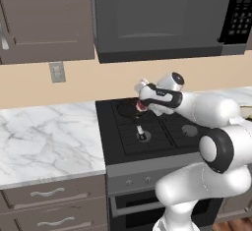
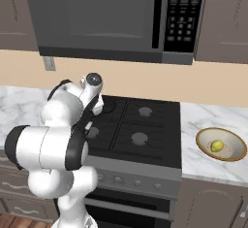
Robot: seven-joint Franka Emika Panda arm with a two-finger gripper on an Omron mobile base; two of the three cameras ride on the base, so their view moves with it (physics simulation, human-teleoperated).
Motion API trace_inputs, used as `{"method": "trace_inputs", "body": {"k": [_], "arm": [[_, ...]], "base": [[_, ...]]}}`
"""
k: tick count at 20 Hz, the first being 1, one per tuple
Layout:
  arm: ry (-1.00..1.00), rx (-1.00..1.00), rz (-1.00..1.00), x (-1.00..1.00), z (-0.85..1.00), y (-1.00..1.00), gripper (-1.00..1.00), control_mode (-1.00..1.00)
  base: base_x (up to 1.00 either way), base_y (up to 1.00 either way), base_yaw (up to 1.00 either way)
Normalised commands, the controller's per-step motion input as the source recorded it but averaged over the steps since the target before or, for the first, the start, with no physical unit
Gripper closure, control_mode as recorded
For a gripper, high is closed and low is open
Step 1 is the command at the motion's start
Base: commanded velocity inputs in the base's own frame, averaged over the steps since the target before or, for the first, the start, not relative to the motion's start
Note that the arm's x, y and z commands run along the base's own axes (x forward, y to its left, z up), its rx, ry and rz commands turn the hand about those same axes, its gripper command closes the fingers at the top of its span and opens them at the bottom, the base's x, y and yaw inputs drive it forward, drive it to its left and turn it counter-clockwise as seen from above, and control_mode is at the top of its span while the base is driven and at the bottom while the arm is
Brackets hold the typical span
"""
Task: Place the steak on the plate and place the lemon on the same plate.
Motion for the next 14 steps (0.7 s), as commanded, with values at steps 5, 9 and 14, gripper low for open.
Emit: {"method": "trace_inputs", "body": {"k": [5, 9, 14], "arm": [[0.25, 0.0, 0.0, -0.03, 0.84, -0.07, 1.0, -1.0], [0.24, -0.04, 0.0, -0.32, 0.29, -0.02, 1.0, -1.0], [0.01, -0.03, 0.0, -0.91, -0.27, -0.2, 1.0, -1.0]], "base": [[0.0, 0.0, 0.0], [0.0, 0.0, 0.0], [0.0, 0.0, 0.0]]}}
